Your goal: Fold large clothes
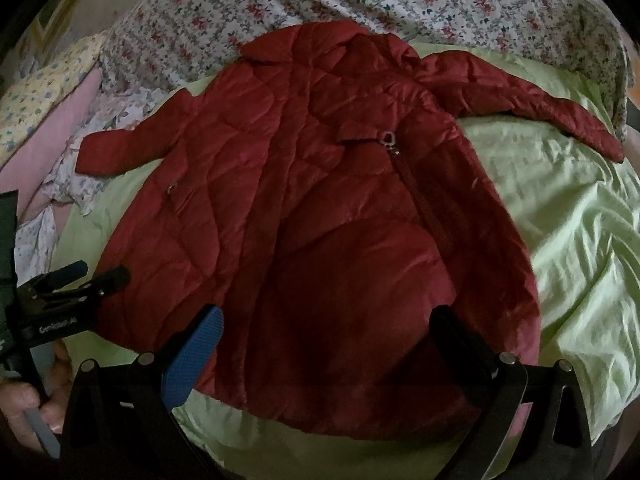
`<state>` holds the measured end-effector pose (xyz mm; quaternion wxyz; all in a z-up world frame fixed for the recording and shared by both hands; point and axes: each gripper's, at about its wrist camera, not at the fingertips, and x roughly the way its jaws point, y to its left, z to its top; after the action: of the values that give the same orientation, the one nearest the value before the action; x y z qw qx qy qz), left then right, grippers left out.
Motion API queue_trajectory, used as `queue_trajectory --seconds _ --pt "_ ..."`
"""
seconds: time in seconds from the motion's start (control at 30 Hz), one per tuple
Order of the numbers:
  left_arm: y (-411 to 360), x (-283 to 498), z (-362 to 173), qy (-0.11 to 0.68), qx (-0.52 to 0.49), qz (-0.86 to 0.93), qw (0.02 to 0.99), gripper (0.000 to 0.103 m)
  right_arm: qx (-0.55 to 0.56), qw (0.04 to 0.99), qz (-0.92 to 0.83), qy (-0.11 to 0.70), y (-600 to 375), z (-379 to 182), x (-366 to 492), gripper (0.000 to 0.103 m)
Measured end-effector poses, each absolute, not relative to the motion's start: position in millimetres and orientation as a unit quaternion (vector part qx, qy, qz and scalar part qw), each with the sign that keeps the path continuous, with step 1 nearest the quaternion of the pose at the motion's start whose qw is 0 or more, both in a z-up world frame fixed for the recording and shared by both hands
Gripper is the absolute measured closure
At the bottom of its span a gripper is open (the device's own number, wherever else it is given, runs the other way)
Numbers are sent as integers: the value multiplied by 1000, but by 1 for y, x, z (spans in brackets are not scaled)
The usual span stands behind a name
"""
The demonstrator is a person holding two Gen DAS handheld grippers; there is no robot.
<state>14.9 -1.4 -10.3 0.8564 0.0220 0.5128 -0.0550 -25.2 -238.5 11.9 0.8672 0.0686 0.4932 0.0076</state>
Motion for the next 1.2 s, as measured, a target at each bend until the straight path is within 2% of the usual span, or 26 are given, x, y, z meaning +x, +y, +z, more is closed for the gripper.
queue_trajectory --seconds 0.27,0.47,0.67,0.9,1.07,1.2 --pt "-3 26 -13 495 28 -57 867 0 107 877 -6 469 -270 15 -17 0" --pt "-4 41 -17 515 45 -50 855 0 140 879 -16 455 -302 24 -8 0" --pt "-9 55 -17 505 55 -47 860 0 195 876 -40 440 -360 30 7 0" --pt "-20 69 -16 492 72 -53 866 0 202 886 -118 400 -440 36 24 1" --pt "-21 80 -13 477 69 -55 874 0 233 884 -164 371 -507 34 35 9" --pt "-22 89 -14 464 65 -52 882 0 274 874 -192 352 -556 26 44 23"
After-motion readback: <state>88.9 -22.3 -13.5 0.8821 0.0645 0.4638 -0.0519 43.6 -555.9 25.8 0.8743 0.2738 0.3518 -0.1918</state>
